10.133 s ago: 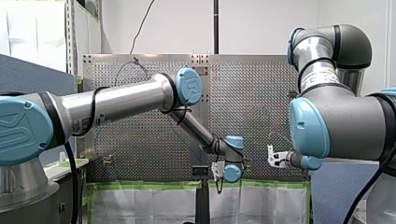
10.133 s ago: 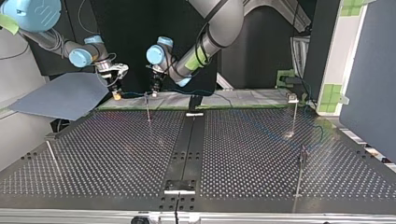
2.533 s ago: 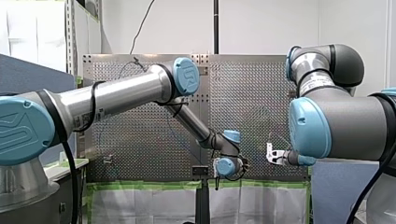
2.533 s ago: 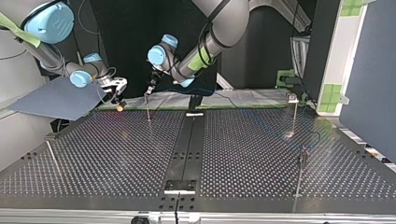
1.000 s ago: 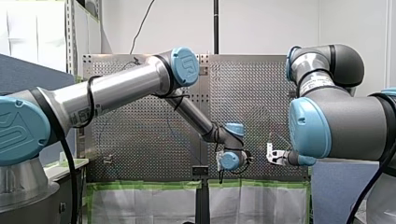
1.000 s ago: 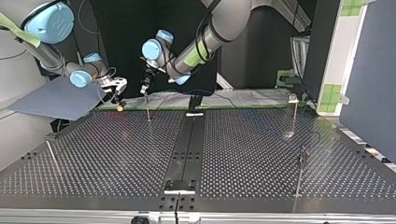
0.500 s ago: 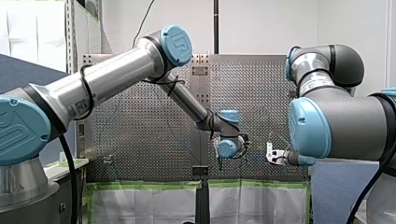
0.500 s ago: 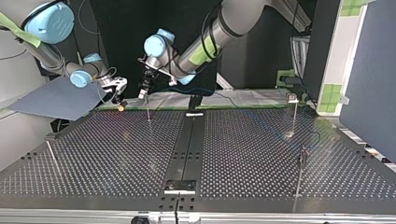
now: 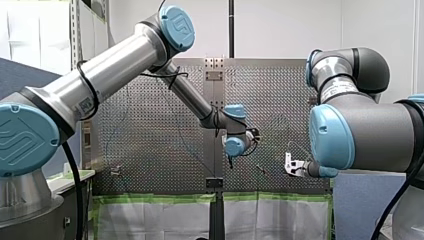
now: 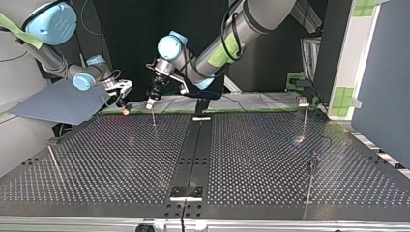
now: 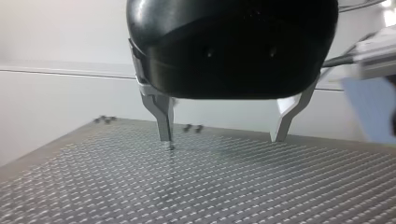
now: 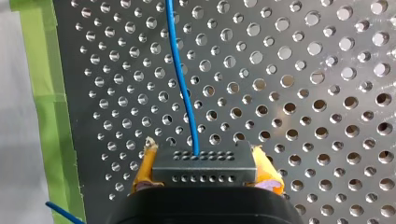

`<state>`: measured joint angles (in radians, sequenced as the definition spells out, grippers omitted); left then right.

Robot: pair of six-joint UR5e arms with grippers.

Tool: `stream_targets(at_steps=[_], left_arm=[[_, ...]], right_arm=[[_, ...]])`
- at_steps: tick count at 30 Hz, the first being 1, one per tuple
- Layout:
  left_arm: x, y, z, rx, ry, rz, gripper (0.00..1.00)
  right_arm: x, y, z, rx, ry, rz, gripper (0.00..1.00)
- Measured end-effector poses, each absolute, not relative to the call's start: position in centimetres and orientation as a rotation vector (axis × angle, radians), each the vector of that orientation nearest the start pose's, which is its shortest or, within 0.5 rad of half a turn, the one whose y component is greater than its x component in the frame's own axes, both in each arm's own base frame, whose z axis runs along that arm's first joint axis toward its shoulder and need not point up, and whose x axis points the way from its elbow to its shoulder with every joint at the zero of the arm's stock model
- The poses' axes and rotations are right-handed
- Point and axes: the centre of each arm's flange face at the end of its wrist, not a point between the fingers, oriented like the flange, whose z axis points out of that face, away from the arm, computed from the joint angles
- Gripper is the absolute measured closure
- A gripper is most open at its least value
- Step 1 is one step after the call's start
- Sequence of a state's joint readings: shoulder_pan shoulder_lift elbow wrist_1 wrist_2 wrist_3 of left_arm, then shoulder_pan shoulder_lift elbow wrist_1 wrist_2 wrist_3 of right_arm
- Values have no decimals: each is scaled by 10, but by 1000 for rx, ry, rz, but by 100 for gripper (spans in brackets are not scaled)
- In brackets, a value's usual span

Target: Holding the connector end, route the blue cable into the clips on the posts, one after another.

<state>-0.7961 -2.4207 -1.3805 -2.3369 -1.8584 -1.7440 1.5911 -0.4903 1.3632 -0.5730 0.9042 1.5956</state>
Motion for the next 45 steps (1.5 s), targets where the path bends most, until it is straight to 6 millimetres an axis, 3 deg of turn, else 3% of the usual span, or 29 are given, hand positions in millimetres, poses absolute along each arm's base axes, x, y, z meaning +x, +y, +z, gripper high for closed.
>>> stream_targets(at_steps=[13,26,45], left_arm=[[472,-534,167,156,1380,-600,0],[420,-514,196,155,1429,-633,0],[368,-473,240,110,1378,-700,0]], right_arm=[[211,-668,-56,-2434,1445,-2122,100],[213,-667,-56,-2434,1441,-2119,100],[214,-666,-56,-2440,1435,-2119,100]])
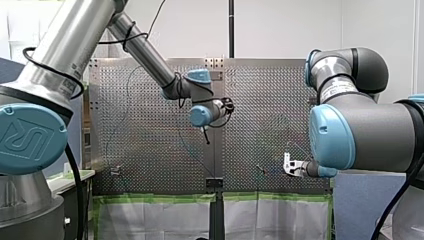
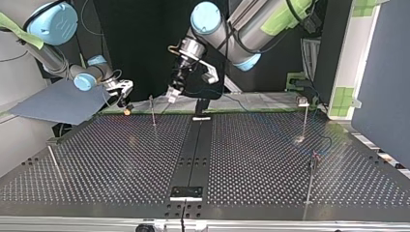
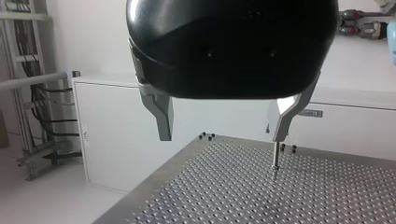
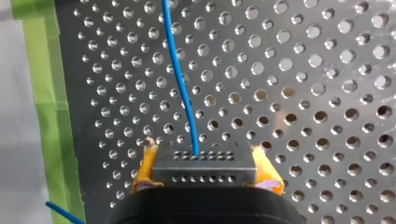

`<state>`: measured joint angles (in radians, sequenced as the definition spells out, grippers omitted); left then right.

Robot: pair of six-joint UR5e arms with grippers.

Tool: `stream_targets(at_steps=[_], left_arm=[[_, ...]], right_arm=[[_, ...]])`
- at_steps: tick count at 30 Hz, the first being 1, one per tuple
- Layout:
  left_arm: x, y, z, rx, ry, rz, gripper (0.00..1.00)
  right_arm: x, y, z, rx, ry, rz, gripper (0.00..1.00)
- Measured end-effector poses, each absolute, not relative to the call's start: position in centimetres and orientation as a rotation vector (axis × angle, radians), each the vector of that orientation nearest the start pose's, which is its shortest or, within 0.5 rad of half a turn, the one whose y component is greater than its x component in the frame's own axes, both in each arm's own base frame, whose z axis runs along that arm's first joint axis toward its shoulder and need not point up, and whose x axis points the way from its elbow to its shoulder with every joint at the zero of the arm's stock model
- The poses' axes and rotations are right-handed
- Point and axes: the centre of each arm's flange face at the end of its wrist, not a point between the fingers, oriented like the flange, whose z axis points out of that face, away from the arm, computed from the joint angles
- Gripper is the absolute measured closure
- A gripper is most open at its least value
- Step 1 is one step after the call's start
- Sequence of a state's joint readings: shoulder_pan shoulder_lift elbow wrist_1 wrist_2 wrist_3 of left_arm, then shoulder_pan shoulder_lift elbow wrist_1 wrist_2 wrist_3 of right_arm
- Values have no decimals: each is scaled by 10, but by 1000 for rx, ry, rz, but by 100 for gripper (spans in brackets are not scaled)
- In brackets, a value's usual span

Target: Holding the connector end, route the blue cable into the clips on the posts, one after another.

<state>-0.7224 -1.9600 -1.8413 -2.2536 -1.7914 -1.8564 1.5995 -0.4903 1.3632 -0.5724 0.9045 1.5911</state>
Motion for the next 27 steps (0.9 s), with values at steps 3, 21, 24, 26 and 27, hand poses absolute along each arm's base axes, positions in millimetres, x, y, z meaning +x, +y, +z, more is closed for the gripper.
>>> stream_targets(at_steps=[3,21,24,26,27], left_arm=[[359,-466,244,110,1376,-702,0],[307,-427,182,157,1530,-653,0],[297,-419,171,168,1561,-641,0],[289,-414,162,176,1583,-633,0],[286,-411,159,179,1592,-630,0]], right_arm=[[213,-667,-56,-2448,1441,-2118,100],[190,-663,-61,-2599,1509,-1983,100],[187,-661,-61,-2619,1494,-1972,100],[186,-661,-59,-2628,1482,-1972,100],[185,-660,-57,-2631,1479,-1974,100]])
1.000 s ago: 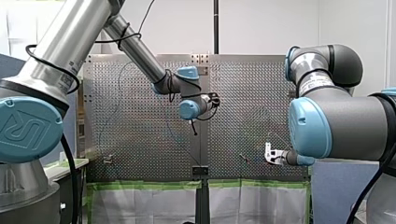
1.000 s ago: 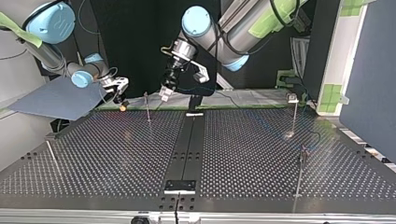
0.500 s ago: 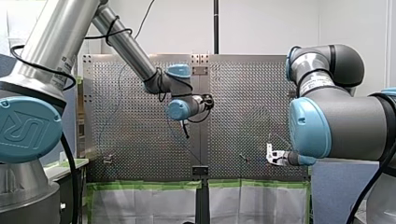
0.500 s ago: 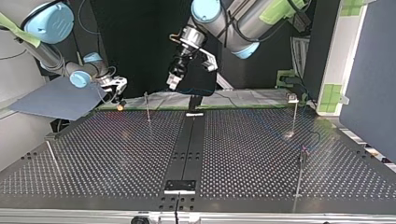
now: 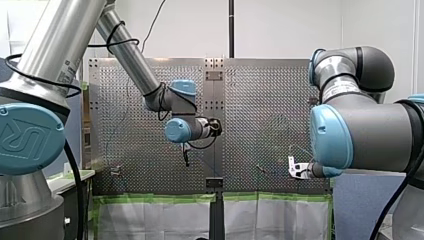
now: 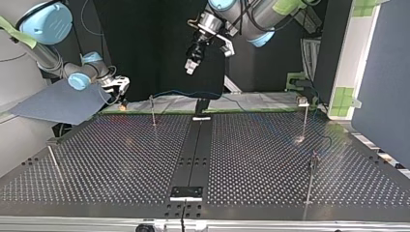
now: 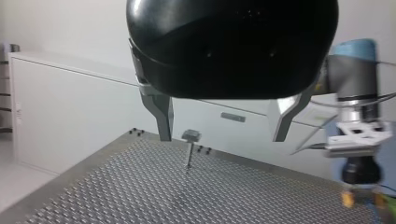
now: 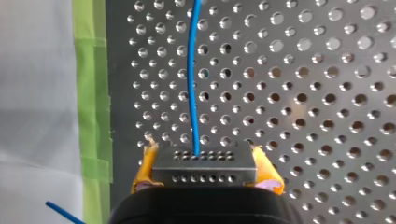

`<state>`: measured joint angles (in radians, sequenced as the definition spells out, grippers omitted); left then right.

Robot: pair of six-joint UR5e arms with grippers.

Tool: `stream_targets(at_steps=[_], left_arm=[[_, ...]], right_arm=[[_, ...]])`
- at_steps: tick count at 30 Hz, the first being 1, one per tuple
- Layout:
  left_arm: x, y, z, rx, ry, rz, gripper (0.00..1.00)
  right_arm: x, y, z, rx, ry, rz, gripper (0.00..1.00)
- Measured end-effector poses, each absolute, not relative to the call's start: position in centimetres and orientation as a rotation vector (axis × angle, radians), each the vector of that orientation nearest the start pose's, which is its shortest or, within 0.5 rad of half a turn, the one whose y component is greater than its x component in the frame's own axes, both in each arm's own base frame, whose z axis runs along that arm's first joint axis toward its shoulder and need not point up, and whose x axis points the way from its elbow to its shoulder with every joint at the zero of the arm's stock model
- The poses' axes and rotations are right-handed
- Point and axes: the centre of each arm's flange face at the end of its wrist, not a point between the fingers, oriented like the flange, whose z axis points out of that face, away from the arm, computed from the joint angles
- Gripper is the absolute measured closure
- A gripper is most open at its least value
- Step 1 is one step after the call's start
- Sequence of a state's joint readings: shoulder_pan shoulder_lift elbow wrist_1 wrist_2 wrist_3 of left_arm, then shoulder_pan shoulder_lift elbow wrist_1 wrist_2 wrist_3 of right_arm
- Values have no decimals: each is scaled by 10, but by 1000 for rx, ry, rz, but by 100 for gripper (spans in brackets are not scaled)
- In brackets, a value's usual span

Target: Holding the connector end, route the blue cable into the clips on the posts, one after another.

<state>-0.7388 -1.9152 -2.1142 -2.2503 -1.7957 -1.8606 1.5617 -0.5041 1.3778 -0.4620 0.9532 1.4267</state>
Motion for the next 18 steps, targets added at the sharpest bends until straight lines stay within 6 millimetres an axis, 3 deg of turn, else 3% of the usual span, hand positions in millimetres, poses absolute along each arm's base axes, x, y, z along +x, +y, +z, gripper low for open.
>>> stream_targets(at_steps=[9,18], left_arm=[[259,-387,131,202,1654,-596,0],[238,-356,109,151,1687,-515,0]], right_arm=[[177,-658,-32,-2644,1487,-2001,100],[151,-651,-3,-2650,1662,-1999,100]])
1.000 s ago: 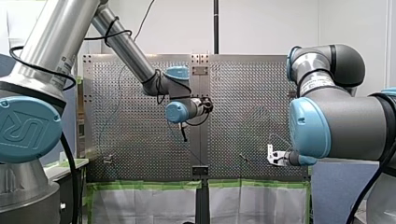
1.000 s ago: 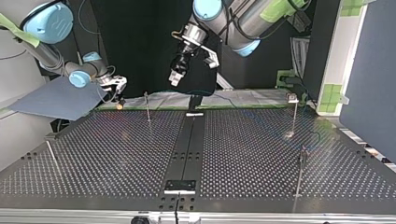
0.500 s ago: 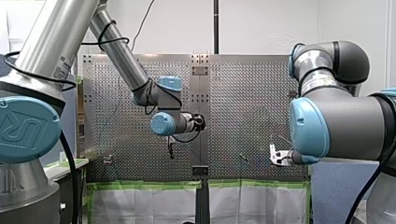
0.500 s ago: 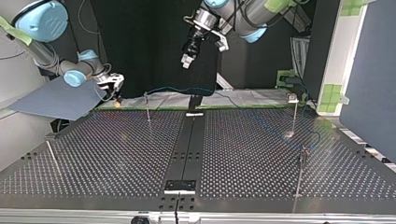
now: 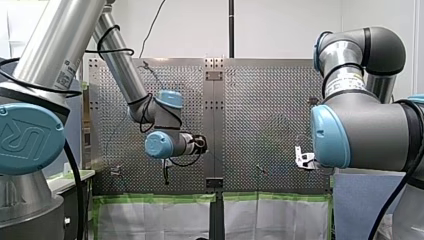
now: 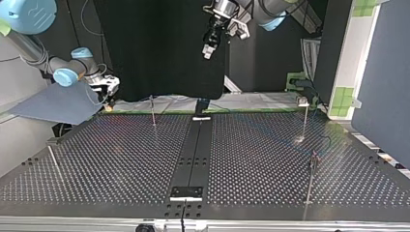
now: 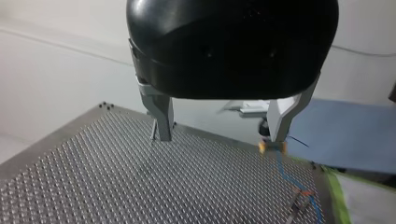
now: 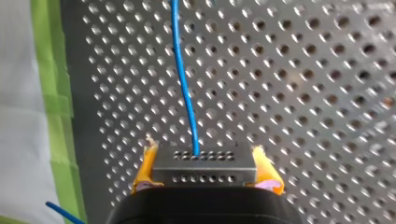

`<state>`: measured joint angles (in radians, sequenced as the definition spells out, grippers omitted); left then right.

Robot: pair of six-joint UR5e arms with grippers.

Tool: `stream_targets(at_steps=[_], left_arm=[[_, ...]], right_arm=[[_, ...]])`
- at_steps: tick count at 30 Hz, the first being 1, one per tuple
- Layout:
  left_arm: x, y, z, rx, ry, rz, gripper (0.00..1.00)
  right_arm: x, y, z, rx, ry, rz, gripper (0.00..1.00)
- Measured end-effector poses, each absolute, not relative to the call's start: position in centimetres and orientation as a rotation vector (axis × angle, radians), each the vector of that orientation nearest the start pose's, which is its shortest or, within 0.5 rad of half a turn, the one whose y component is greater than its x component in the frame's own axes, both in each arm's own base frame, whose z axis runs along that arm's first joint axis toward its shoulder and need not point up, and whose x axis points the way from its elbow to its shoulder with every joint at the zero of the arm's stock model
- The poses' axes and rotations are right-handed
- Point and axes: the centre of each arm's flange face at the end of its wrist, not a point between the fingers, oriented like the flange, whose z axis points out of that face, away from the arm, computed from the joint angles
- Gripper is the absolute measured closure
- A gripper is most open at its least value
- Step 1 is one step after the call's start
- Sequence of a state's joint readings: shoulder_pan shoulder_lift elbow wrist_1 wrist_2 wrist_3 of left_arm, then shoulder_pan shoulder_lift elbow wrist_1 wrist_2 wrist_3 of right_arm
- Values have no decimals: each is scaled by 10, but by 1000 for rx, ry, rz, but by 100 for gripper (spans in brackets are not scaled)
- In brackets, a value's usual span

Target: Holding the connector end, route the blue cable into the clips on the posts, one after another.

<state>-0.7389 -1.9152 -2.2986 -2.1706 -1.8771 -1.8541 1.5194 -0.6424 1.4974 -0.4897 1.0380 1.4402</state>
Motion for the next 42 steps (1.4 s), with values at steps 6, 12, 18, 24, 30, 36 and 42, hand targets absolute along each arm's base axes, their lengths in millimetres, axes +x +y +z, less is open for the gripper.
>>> stream_targets(at_steps=[6,12,18,24,30,36,42], left_arm=[[222,-332,95,134,1727,-437,0],[207,-319,85,152,1758,-431,0],[207,-317,84,149,1754,-424,0],[207,-317,84,148,1752,-423,0],[207,-317,84,148,1752,-423,0],[207,-317,84,148,1752,-423,0],[207,-317,84,148,1752,-423,0]], right_arm=[[156,-646,24,1764,-1135,1368,100],[170,-649,63,1730,-1055,1391,100],[182,-649,94,1720,-990,1437,100],[184,-649,99,1719,-978,1446,100],[184,-649,100,1720,-977,1446,100],[184,-649,100,1719,-977,1446,100],[184,-649,100,1719,-977,1447,100]])
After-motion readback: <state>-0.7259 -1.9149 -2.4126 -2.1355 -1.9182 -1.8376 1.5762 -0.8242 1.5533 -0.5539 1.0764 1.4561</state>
